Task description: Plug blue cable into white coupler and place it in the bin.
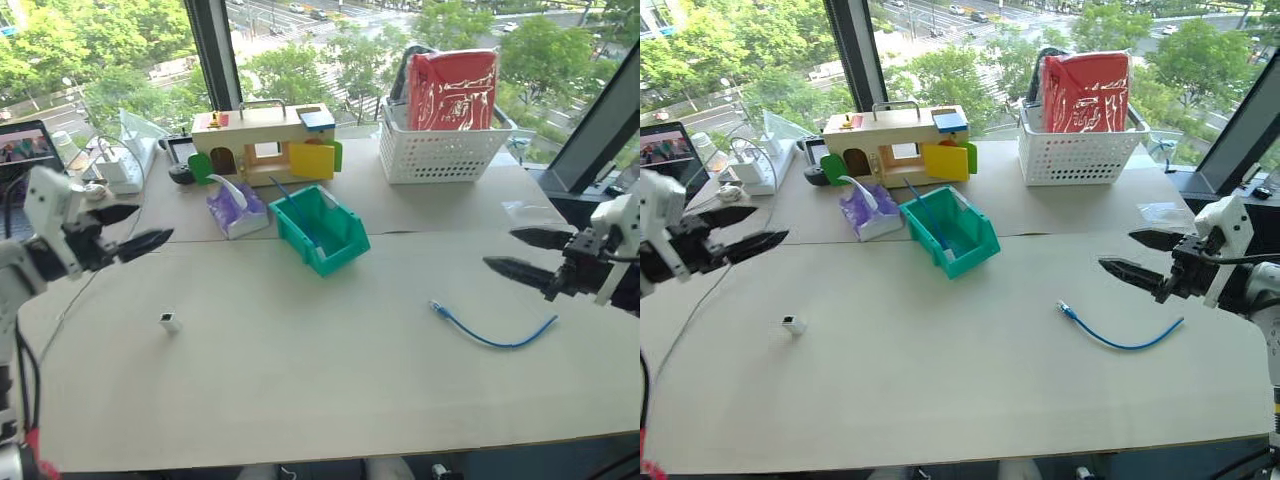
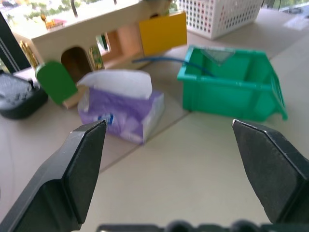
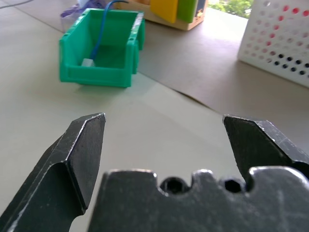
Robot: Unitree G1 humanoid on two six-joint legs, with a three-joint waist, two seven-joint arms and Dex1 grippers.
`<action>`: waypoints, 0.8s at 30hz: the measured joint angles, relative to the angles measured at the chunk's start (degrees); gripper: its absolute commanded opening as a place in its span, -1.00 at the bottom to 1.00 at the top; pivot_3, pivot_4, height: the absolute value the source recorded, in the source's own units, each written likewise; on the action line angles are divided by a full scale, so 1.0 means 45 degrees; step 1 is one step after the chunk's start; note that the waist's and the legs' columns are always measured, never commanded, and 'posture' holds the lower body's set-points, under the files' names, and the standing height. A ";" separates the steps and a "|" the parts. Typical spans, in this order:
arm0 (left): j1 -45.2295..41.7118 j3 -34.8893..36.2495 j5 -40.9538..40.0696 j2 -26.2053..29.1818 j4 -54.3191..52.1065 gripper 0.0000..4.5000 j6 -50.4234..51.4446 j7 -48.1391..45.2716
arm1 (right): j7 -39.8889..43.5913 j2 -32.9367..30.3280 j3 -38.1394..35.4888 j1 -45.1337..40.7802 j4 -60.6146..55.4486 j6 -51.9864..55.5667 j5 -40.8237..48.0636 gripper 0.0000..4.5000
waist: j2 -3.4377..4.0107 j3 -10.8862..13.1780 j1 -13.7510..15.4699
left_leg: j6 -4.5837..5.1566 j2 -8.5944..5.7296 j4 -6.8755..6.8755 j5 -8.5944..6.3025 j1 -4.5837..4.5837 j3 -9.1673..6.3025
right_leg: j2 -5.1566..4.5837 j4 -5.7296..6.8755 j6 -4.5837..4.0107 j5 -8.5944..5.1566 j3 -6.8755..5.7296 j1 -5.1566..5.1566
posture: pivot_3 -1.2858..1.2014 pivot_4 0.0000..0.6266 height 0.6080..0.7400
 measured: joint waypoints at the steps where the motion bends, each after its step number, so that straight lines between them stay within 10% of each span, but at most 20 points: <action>1: 0.0000 0.0000 0.0000 0.0000 0.0000 0.98 0.0000 0.0000 | 0.0000 0.0000 0.0000 0.0000 0.0000 0.0000 0.0000 1.00 | 0.0000 0.0000 0.0000 | 0.0000 0.0000 0.0000 0.0000 0.0000 0.0000 | 0.0000 0.0000 0.0000 0.0000 0.0000 0.0000 | 0.03 -0.52 1.00; 24: -0.4173 -0.3901 -0.4001 0.2839 -0.3795 0.98 0.4472 -0.4046 | -0.0843 -0.0903 0.4401 -0.0102 0.0329 0.2021 -0.2519 1.00 | -0.0008 0.0006 0.0033 | 0.0006 0.0004 0.0008 -0.0003 -0.0016 -0.0003 | 0.0010 -0.0008 -0.0001 -0.0017 0.0000 -0.0007 | 0.03 -0.52 1.00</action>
